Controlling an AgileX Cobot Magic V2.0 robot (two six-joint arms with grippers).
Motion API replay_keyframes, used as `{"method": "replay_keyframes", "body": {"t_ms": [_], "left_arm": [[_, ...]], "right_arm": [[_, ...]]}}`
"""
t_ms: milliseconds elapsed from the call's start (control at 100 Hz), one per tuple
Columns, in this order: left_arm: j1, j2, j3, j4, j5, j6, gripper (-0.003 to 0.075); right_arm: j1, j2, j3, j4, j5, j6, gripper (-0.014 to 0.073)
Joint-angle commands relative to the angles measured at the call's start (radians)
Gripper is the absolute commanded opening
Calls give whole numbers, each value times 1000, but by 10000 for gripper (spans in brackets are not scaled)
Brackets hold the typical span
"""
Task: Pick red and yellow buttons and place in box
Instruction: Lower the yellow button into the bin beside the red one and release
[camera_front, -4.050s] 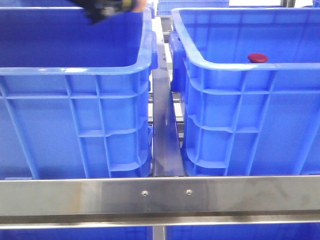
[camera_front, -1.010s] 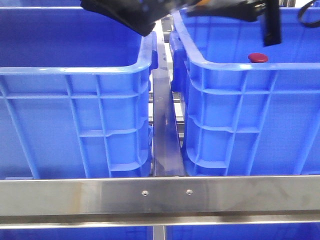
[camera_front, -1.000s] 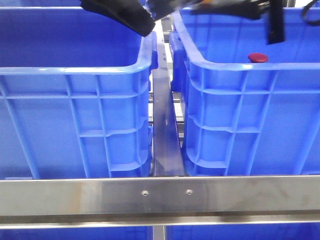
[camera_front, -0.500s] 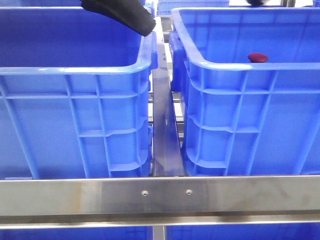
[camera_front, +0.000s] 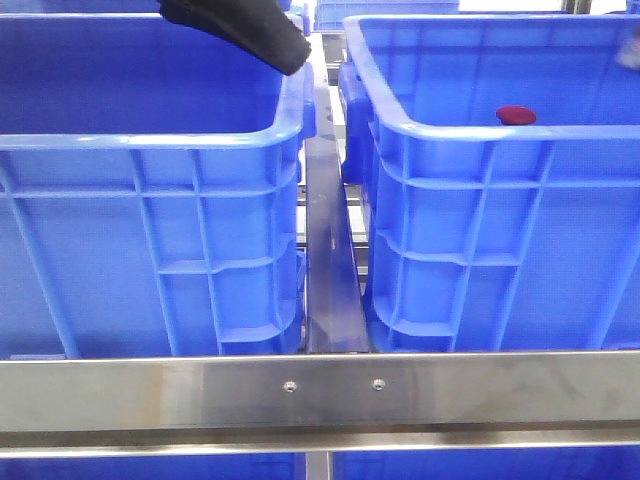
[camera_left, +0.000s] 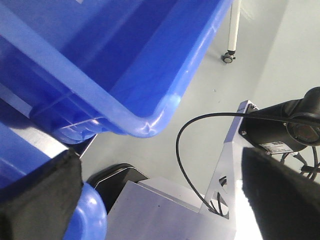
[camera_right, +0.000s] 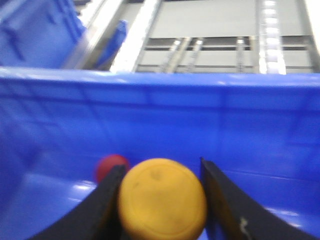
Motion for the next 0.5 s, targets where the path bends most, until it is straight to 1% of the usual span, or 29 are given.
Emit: {"method": "replay_keyframes", "body": {"t_ms": [0,110,200,370,490], "left_arm": [[-4,-39,-32,-64,-9,-3,607],[-4,-39,-32,-64,-9,-3,607],[-4,-39,-32,-64,-9,-3,607],[-4,-39,-32,-64,-9,-3,607],[-4,-39,-32,-64,-9,-3,607]], "right_arm": [[3,8,-42,79,0,-110,251],[3,70,-71,119,12,-208,251],[3,124,-103,151,12,-261,251],[3,227,-165,173,17,-309,251],[3,297,-223,173,45,-311,251]]}}
